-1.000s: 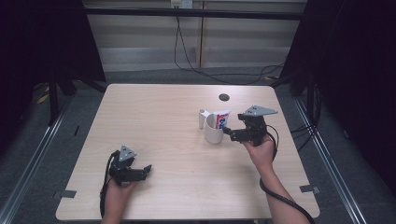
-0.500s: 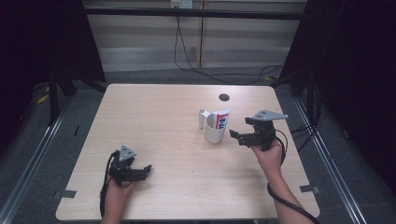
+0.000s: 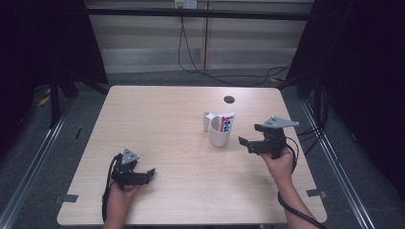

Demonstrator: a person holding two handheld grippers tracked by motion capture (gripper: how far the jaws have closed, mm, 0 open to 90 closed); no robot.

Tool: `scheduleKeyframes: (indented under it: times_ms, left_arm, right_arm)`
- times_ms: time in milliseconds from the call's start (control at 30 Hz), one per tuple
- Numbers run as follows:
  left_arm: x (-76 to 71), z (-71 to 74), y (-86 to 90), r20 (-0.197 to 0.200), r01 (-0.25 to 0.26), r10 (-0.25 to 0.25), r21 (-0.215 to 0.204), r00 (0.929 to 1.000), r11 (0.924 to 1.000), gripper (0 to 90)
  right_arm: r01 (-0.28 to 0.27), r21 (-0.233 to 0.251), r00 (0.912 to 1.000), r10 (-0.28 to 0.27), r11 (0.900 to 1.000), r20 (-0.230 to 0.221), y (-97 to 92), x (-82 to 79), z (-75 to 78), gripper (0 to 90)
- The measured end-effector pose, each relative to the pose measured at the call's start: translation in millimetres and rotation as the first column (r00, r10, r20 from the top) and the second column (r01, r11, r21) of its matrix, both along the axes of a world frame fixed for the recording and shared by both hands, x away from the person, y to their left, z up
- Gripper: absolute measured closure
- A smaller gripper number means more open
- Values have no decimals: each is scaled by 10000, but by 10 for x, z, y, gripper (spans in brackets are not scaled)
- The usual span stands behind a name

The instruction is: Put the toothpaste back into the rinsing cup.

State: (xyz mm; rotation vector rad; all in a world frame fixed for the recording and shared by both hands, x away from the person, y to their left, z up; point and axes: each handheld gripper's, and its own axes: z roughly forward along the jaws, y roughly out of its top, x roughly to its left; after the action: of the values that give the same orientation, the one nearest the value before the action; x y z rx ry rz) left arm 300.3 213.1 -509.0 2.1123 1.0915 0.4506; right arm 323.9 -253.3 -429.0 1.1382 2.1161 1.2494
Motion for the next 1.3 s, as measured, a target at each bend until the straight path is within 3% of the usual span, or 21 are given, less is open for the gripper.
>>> scheduleKeyframes:
  times_ms: [400, 1300]
  left_arm:
    - [1, -1, -1, 37, 21, -21, -9, 10000, 10000, 153]
    - [-2, -1, -5, 71, 16, -16, -19, 10000, 10000, 159]
  right_arm:
    - [32, 22, 9999, -32, 10000, -112, -127, -150, -49, 147]
    - [-75, -146, 9982, 66, 9999, -603, -265, -400, -365, 153]
